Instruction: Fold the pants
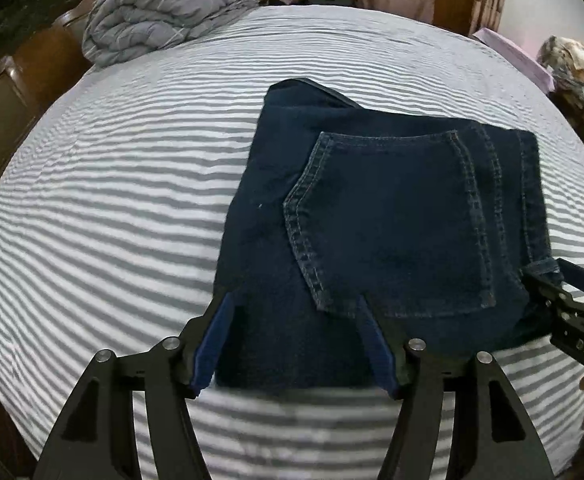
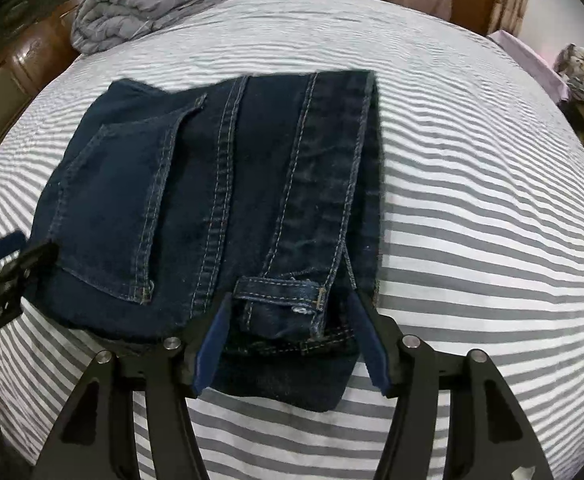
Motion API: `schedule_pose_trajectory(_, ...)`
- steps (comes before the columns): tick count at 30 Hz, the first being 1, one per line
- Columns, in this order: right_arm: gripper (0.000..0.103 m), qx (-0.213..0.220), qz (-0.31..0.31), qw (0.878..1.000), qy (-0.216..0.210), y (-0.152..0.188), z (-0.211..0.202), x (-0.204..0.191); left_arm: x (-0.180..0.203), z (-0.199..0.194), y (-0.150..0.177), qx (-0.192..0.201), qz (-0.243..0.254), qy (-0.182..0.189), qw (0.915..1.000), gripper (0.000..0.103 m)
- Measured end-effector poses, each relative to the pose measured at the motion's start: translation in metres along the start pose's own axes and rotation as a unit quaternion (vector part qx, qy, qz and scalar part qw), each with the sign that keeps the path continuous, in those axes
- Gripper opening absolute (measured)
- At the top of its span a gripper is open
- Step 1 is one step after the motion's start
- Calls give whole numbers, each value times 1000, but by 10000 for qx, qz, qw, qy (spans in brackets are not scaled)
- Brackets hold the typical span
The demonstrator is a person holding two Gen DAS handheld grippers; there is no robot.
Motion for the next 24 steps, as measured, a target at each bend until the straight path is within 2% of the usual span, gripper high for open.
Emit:
schedule_pose_trajectory(4, 67, 236, 237, 9994, -56, -1, -30, -7, -5, -25, 10, 44, -171, 49, 9998, 64)
schedule_pose_trajectory(8, 74, 537, 329, 9979, 118, 8, -69, -18, -11, -61, 23, 262, -246, -37, 9993, 64)
schedule_pose_trajectory(11, 79, 764, 334, 9963, 189, 20, -96, -30, -13, -89, 32, 464, -198, -180, 9986, 65)
schedule_pose_trajectory(16, 93, 1062, 300, 9934, 328, 38, -138, -44, -23, -129, 42, 806, -54, -364, 9961, 68)
schedule_pose_trajectory(24, 97, 1391, 199, 9889, 492, 63, -177, -54, -19, -159, 81, 757, -30, -230, 9969, 68)
Point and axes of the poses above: each gripper's, at about its wrist camera, not at the fingertips, and z roughly the way its jaws point, x to its right, y to its underside, the point moved 9 cm from there along z, roughly the way its jaws point, and after that the axes turned 1 degree about x, right-handed, at the moved point
